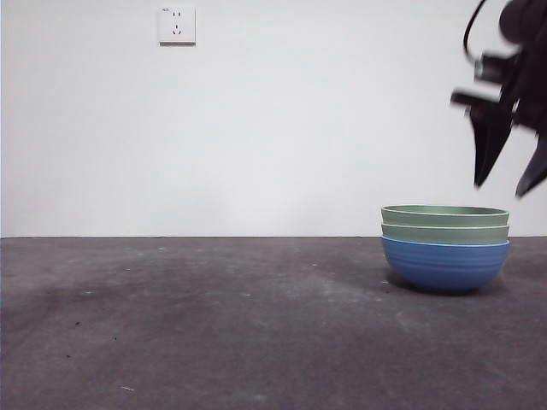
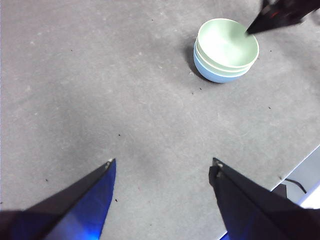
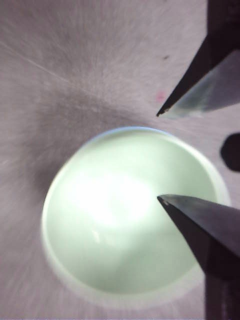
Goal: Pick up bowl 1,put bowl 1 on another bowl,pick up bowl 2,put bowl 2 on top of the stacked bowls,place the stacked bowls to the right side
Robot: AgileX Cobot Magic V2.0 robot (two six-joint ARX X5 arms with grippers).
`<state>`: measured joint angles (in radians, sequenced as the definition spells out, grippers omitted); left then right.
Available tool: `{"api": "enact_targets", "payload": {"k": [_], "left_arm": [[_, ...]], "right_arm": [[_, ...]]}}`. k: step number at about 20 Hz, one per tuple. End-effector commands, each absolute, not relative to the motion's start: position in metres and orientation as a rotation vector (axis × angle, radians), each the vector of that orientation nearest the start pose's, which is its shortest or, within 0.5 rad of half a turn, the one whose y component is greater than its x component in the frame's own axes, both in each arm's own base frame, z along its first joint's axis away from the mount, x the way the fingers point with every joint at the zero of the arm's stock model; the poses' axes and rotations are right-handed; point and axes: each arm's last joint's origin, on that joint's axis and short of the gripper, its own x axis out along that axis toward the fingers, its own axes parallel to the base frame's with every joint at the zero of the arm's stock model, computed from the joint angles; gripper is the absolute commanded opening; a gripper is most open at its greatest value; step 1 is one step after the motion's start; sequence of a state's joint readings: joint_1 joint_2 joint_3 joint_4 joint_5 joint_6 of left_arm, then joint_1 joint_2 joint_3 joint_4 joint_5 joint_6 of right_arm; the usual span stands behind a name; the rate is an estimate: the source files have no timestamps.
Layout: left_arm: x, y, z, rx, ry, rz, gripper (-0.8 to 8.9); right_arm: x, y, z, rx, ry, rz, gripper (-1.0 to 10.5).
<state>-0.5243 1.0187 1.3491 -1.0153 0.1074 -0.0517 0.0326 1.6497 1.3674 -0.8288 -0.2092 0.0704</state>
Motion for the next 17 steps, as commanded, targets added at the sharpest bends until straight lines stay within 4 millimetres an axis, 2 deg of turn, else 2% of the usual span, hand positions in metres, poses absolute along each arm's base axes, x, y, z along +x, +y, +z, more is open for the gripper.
{"api": "enact_targets", "payload": {"k": [1,6,9,12,13,15,17], "left_arm": [[0.145,-0.087,0.404,0.121,0.675,-0.597,3.19],[0.145,-0.087,0.404,0.121,0.676,-0.598,3.14],[0.145,-0.087,0.404,0.122,0.676,-0.598,3.14],[0.145,-0.087,0.404,0.122,0.679,-0.598,3.03],[0.145,-0.087,0.404,0.127,0.684,-0.599,2.35],[0.144,-0.086,0.403,0.147,0.688,-0.605,-0.27],[0.144,-0.086,0.403,0.147,0.694,-0.606,-0.07]], "right_arm": [[0.315,0.016,0.289,0.152,1.117,0.181,2.5],[0.253,0.021,0.33,0.128,1.167,0.213,2.5],[0.222,0.025,0.345,0.094,1.193,0.245,2.4],[0.198,0.029,0.357,0.05,1.174,0.289,0.1],[0.193,0.03,0.36,0.032,1.168,0.304,-0.2],[0.187,0.029,0.362,0.02,1.171,0.314,-0.2],[0.185,0.029,0.362,0.021,1.172,0.314,-0.2]]}}
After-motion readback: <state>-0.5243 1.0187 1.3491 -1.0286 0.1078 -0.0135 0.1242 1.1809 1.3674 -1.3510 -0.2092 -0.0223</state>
